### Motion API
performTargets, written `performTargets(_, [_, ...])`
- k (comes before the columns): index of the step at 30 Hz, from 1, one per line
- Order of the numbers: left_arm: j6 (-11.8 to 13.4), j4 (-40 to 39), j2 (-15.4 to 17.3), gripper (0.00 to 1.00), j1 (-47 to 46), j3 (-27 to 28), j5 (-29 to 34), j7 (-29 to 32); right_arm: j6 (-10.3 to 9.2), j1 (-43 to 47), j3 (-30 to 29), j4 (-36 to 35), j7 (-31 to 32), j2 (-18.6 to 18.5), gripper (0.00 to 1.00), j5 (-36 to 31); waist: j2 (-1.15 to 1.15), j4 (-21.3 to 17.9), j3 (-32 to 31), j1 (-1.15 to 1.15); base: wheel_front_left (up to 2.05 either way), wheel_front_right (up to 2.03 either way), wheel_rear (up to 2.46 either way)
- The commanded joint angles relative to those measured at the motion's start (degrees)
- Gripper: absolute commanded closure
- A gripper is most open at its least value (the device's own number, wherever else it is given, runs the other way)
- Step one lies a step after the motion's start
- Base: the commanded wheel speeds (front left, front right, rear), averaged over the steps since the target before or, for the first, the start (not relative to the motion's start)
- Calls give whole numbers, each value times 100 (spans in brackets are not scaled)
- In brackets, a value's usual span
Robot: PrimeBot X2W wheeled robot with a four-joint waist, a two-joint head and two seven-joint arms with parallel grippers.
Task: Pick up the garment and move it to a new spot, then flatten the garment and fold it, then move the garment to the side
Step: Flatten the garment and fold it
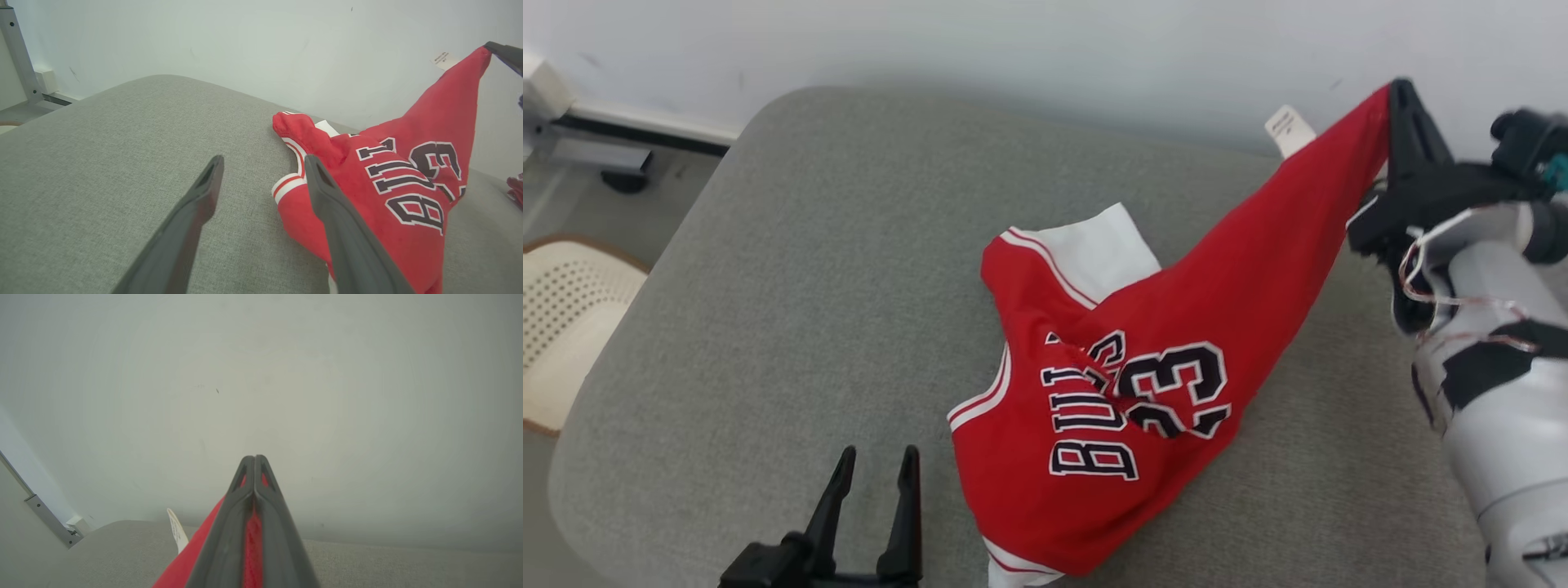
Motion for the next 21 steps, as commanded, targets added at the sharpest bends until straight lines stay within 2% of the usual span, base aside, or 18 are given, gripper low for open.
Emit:
performTargets(1, [30,-20,-6,0,-158,-98,-51,-14,-15,-259,43,177,-28,-86,100,-64,-1,348,343,-1,0,0,0])
performTargets(7, [83,-10,-6,0,-451,-550,-214,-14,-14,-1068,-22,887,-99,-168,100,-310,-1,697,599,-1,0,0,0])
performTargets(11, [122,-14,-6,0,-520,-721,-271,-14,-15,-1262,43,1119,-104,-121,100,-544,-1,767,644,-1,0,0,0])
performTargets(12, [149,-11,-6,0,-566,-805,-278,-14,-15,-1323,-8,1325,-105,-114,53,-650,-1,789,649,-1,0,0,0])
performTargets(13, [166,-2,-6,0,-578,-825,-280,-14,-15,-1336,23,1435,-99,-60,0,-712,-1,794,642,-1,0,0,0])
performTargets(18, [221,11,-4,0,-554,-780,-295,-14,-15,-1308,327,1575,-99,61,0,-981,-1,703,587,-1,0,0,0])
performTargets(21, [227,43,-3,0,-428,-632,-234,-14,-15,-1149,475,1286,-101,71,0,-917,-1,512,454,-1,0,0,0])
